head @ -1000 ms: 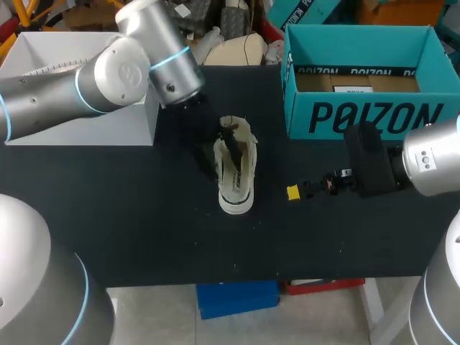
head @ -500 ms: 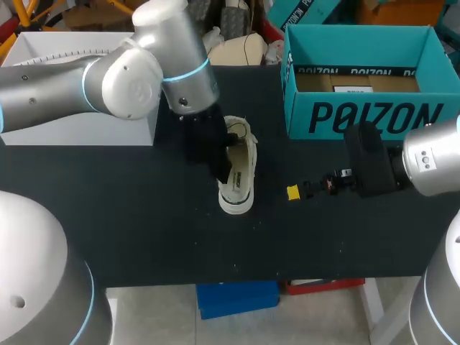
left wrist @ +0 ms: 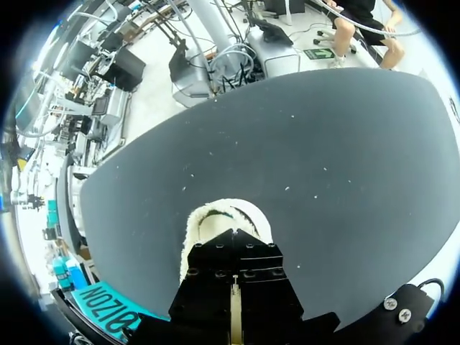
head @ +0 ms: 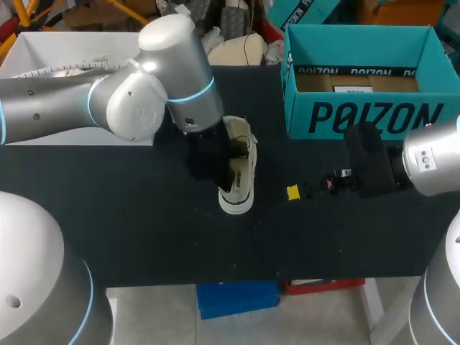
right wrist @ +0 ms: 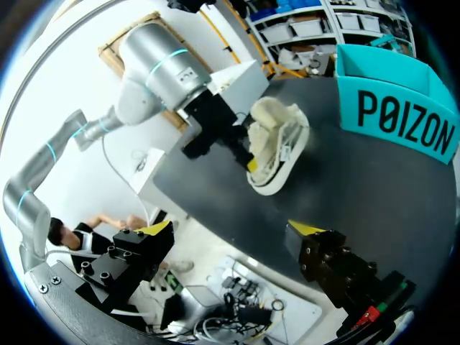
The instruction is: Take the shoe out of the shoebox, open the shoe tongue, remove and reinsert the insole, then place the shoe into the shoebox
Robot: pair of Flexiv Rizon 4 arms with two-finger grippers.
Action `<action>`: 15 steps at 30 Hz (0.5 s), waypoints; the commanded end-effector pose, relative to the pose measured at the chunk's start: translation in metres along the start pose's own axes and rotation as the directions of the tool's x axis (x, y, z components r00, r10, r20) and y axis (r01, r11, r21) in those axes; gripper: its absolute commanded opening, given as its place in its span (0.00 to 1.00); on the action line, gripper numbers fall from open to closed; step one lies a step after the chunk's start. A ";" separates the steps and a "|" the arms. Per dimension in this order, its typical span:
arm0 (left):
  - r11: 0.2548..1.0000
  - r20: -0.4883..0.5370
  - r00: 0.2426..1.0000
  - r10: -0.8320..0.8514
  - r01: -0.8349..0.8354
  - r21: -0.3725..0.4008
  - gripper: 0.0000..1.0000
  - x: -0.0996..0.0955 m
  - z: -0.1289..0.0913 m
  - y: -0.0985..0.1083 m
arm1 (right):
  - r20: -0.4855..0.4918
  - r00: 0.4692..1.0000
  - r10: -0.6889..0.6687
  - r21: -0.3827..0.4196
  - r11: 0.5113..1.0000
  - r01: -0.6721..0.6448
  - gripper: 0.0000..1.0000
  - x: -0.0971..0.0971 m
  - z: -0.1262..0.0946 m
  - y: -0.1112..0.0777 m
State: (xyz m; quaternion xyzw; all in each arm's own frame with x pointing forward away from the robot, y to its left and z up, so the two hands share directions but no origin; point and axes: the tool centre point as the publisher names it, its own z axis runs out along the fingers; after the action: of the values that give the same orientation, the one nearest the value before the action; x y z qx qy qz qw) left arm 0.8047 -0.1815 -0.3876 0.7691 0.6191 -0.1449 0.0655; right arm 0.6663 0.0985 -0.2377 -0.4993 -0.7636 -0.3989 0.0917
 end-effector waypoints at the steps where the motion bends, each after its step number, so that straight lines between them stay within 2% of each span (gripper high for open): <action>1: 1.000 -0.025 1.000 -0.014 0.014 0.011 0.00 -0.002 0.010 0.005 | 0.000 1.000 0.000 -0.001 1.000 0.000 1.00 0.000 -0.002 -0.001; 9: 0.998 -0.044 0.999 -0.011 0.013 0.056 0.00 -0.008 0.029 0.005 | 0.000 1.000 0.000 -0.001 1.000 0.000 1.00 0.000 -0.002 -0.001; 15: 0.996 -0.061 0.998 -0.012 0.018 0.090 0.00 -0.005 0.036 0.002 | 0.000 1.000 0.000 -0.001 1.000 0.000 1.00 0.000 -0.002 -0.001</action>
State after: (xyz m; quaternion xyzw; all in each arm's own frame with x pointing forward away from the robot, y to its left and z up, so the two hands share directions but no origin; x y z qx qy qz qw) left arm 0.7974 -0.1924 -0.4132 0.7707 0.6193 -0.1492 0.0160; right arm 0.6663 0.0985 -0.2377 -0.4993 -0.7636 -0.3989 0.0918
